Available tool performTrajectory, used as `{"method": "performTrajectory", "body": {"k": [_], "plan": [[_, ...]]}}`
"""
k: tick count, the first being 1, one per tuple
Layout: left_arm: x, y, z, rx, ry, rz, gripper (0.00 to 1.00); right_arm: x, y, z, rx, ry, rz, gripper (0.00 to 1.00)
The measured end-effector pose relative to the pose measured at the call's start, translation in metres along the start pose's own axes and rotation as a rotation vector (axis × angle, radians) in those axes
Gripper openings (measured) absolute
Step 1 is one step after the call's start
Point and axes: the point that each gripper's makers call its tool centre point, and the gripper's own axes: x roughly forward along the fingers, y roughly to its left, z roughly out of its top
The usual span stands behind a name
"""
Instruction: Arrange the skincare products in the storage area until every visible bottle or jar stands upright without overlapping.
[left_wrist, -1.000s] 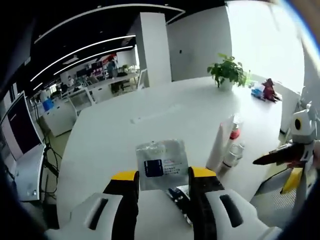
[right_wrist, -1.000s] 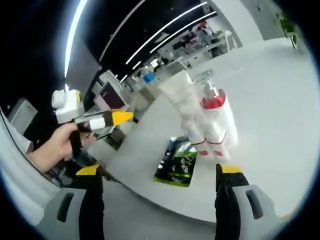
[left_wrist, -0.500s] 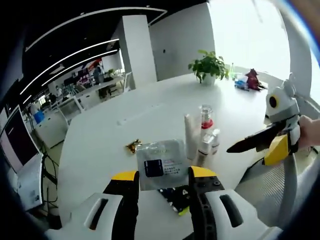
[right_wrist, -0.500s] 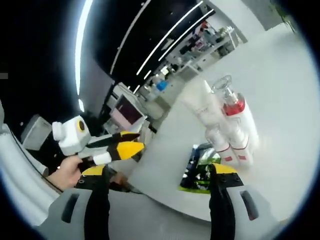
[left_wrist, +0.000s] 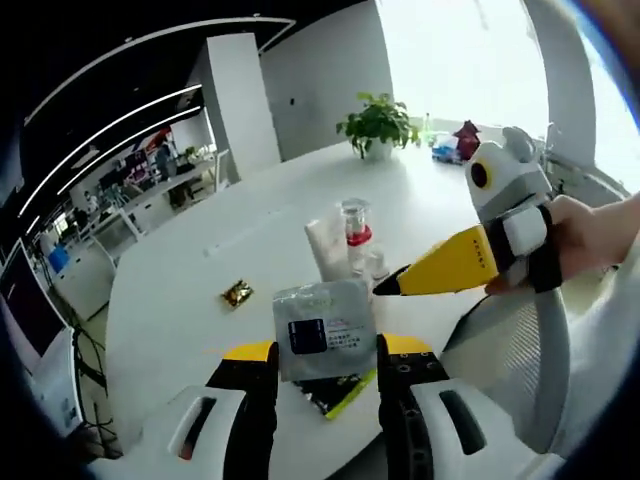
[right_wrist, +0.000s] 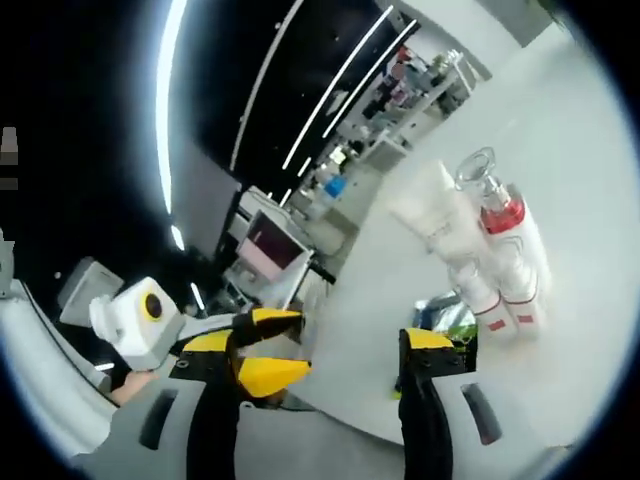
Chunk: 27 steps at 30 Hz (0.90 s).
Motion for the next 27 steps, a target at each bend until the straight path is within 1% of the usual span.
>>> {"method": "performTrajectory", "body": {"k": [4,7,13,18,22,27], "plan": [[-0.002,-0.004,0.0,0.027,0.003,-0.003,0.35,0.004,0.001,-0.008,0.01,0.015,0.006,0.55],[-0.003,-0.005,0.0,0.032,0.001,-0.012,0.35,0.008,0.002,-0.013,0.021,0.025,0.013,0.48],[-0.006,-0.009,-0.003,0.041,0.009,-0.021,0.35,0.016,0.008,-0.013,0.032,0.017,0.038,0.27],[-0.006,-0.009,-0.004,0.032,0.011,-0.02,0.35,0.019,0.011,-0.015,0.031,0.027,0.05,0.16],[-0.006,-0.008,-0.002,0.023,0.01,-0.016,0.35,0.02,0.008,-0.016,0.026,0.038,0.048,0.06],[-0.004,-0.007,-0.004,0.015,0.015,-0.016,0.35,0.021,0.007,-0.015,0.033,0.047,0.053,0.02]]}}
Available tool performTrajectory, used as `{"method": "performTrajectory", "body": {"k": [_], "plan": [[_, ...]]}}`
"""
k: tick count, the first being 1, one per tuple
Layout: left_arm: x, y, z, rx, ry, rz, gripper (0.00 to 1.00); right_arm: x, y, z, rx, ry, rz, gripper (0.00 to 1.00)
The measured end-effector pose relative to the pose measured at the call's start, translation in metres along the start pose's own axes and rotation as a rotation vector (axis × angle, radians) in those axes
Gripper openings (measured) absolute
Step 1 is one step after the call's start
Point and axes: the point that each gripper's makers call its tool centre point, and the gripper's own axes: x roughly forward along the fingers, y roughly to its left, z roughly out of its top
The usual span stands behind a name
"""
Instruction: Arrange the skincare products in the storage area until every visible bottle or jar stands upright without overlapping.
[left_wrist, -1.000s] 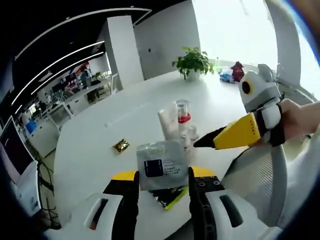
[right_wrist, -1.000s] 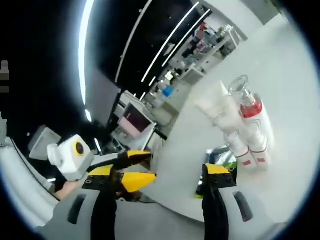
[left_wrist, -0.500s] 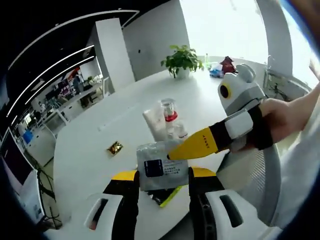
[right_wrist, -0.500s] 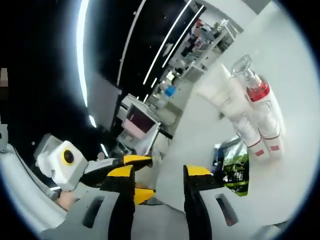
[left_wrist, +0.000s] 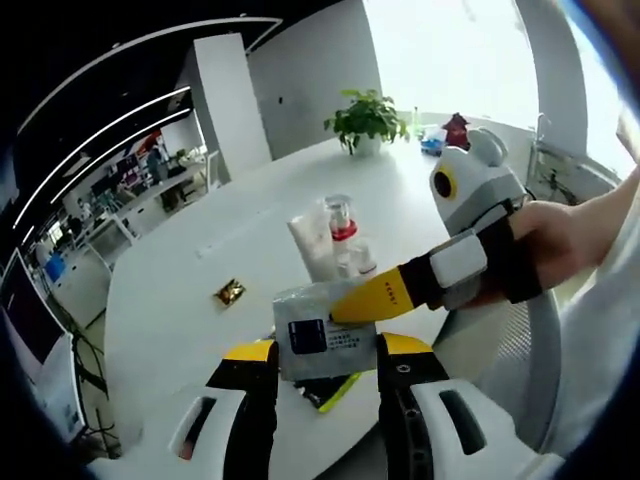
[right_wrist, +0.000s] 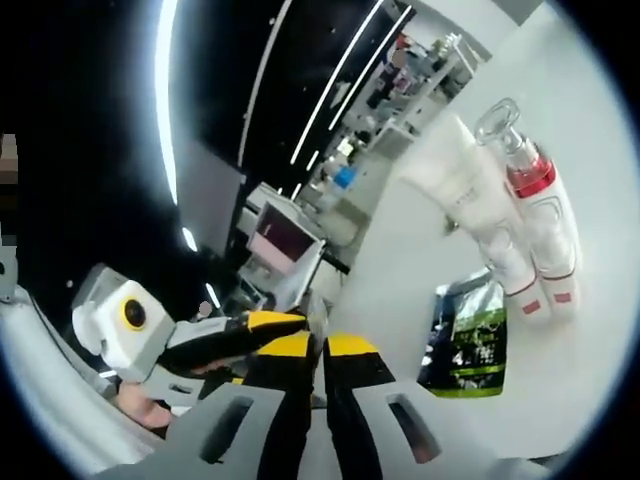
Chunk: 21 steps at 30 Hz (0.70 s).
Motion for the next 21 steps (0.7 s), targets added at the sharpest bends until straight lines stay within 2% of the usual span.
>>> {"method": "performTrajectory", "body": {"k": [4,6,7,8,9,11,13,16,18,19,20,21], "plan": [[0.003,0.003,-0.001,-0.01,-0.002,0.0,0.39,-0.001,0.001,0.002,-0.007,0.005,0.012,0.01],[0.003,0.0,-0.001,-0.028,-0.014,-0.032,0.42,-0.002,-0.003,0.004,-0.002,0.001,0.002,0.01],[0.003,-0.003,-0.001,-0.065,-0.02,-0.059,0.44,-0.003,-0.005,0.005,0.004,0.006,-0.001,0.01],[0.002,-0.004,-0.003,-0.093,-0.017,-0.077,0.46,-0.004,-0.006,0.007,0.006,0.004,0.001,0.01],[0.002,0.0,-0.004,-0.086,-0.016,-0.077,0.53,-0.005,-0.007,0.009,0.011,0.003,0.001,0.01],[-0.001,-0.001,-0.006,-0.143,-0.041,-0.14,0.61,-0.007,-0.007,0.012,0.012,0.0,0.005,0.01],[-0.005,-0.001,-0.005,-0.221,-0.072,-0.195,0.65,-0.01,-0.007,0.015,0.017,0.003,0.014,0.01],[-0.016,-0.001,0.003,-0.415,-0.146,-0.308,0.6,-0.012,-0.003,0.015,0.005,0.029,0.043,0.01],[-0.023,0.006,0.011,-0.516,-0.219,-0.357,0.51,-0.015,0.004,0.015,0.014,0.048,0.091,0.01],[-0.03,0.016,0.012,-0.561,-0.259,-0.375,0.46,-0.015,0.005,0.015,0.011,0.052,0.102,0.01],[-0.033,0.023,0.011,-0.567,-0.278,-0.36,0.41,-0.017,0.011,0.013,0.014,0.067,0.139,0.01],[-0.036,0.028,0.006,-0.55,-0.274,-0.358,0.39,-0.018,0.015,0.012,0.026,0.082,0.166,0.01]]}}
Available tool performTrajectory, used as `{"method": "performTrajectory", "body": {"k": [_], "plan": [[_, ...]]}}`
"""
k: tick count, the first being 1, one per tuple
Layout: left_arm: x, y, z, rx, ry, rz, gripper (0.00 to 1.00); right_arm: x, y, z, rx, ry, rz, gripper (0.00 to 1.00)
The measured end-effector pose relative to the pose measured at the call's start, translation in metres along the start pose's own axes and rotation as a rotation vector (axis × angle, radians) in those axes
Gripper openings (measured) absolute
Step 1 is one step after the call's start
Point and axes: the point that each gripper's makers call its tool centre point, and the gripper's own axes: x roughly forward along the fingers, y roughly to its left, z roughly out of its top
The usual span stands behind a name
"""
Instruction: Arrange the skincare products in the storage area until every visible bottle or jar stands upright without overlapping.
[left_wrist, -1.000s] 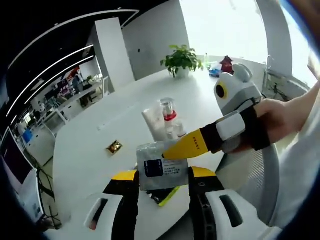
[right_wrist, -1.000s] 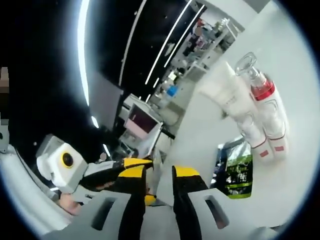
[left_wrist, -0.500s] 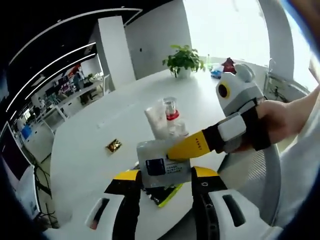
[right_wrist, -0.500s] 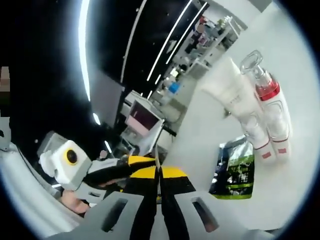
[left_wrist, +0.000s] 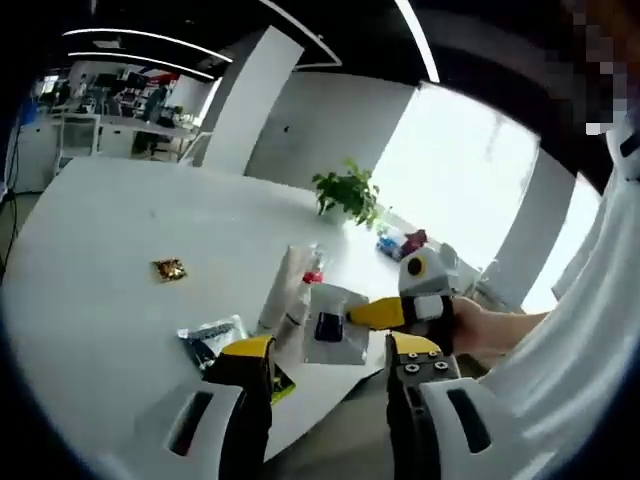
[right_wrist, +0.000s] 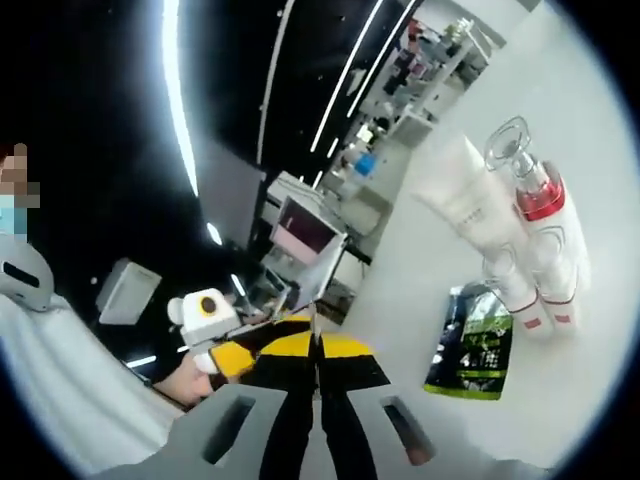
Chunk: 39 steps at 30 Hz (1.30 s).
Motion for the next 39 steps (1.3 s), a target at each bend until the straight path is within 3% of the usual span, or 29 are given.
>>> {"method": "performTrajectory", "body": {"k": [3,6,11,24,34,36,39], "plan": [[-0.008,0.005,-0.006,0.001,0.037,-0.015,0.36,0.0,0.006,-0.003,0.034,0.035,0.035,0.01],[-0.014,-0.008,-0.008,-0.021,0.053,-0.104,0.2,0.003,0.011,-0.005,0.037,0.073,0.064,0.01],[-0.012,-0.018,-0.012,-0.004,0.088,-0.148,0.11,0.008,0.016,-0.008,0.038,0.106,0.089,0.01],[-0.011,-0.018,-0.026,0.014,0.158,-0.16,0.07,0.019,0.027,-0.022,0.03,0.178,0.131,0.01],[-0.012,-0.019,-0.025,0.008,0.155,-0.178,0.03,0.021,0.027,-0.021,0.023,0.193,0.132,0.01],[-0.012,-0.019,-0.024,-0.003,0.149,-0.179,0.02,0.021,0.026,-0.02,0.024,0.192,0.129,0.01],[-0.013,-0.019,-0.023,-0.091,0.146,-0.185,0.01,0.02,0.029,-0.02,0.022,0.196,0.133,0.01]]}}
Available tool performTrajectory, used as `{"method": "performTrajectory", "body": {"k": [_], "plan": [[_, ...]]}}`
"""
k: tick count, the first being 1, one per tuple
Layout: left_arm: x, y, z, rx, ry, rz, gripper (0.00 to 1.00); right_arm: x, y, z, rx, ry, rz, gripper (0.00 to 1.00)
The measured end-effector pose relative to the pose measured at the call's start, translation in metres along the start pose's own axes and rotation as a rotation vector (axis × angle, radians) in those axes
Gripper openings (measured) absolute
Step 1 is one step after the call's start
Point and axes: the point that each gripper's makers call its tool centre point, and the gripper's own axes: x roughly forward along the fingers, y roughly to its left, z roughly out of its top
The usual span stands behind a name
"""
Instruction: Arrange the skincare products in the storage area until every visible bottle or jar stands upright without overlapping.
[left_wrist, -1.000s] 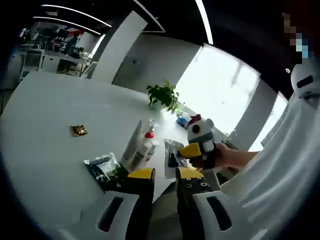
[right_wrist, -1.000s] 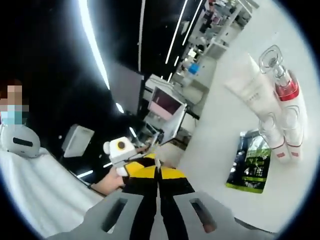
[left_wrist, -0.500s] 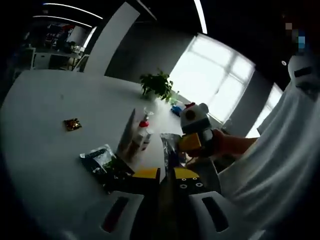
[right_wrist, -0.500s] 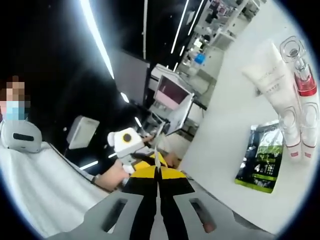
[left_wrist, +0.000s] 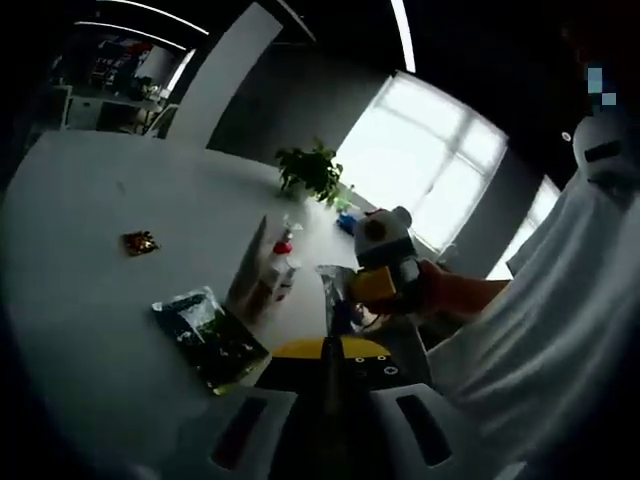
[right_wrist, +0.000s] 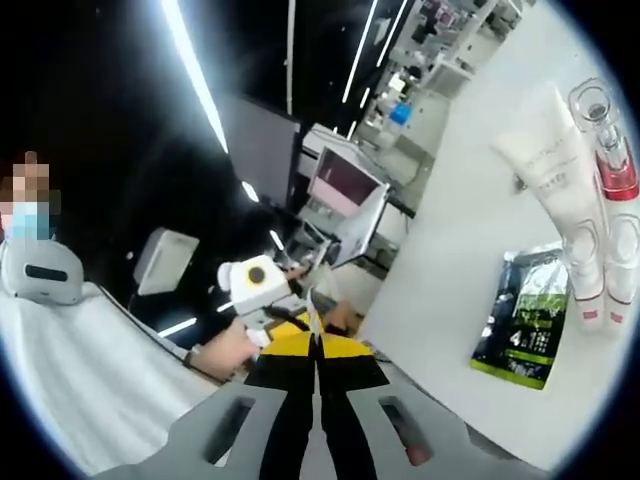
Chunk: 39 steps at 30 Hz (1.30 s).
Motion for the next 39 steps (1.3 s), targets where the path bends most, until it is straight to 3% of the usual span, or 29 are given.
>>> {"method": "performTrajectory", "body": {"k": [7,11,19,27,39], "plan": [[-0.001,0.008,0.008,-0.123,-0.085,0.029,0.0,0.001,-0.008,0.009,-0.035,-0.04,-0.046,0.01],[0.0,0.012,0.005,-0.143,-0.084,0.046,0.0,0.003,-0.012,0.01,-0.102,-0.042,-0.071,0.01],[0.002,0.019,0.002,-0.196,-0.11,0.062,0.0,0.002,-0.026,0.009,-0.128,-0.043,-0.138,0.07],[0.002,0.037,-0.006,-0.269,-0.128,0.101,0.0,-0.001,-0.037,0.005,-0.149,-0.029,-0.189,0.18],[0.002,0.059,-0.015,-0.364,-0.16,0.117,0.0,-0.007,-0.05,0.0,-0.15,-0.035,-0.259,0.42]]}}
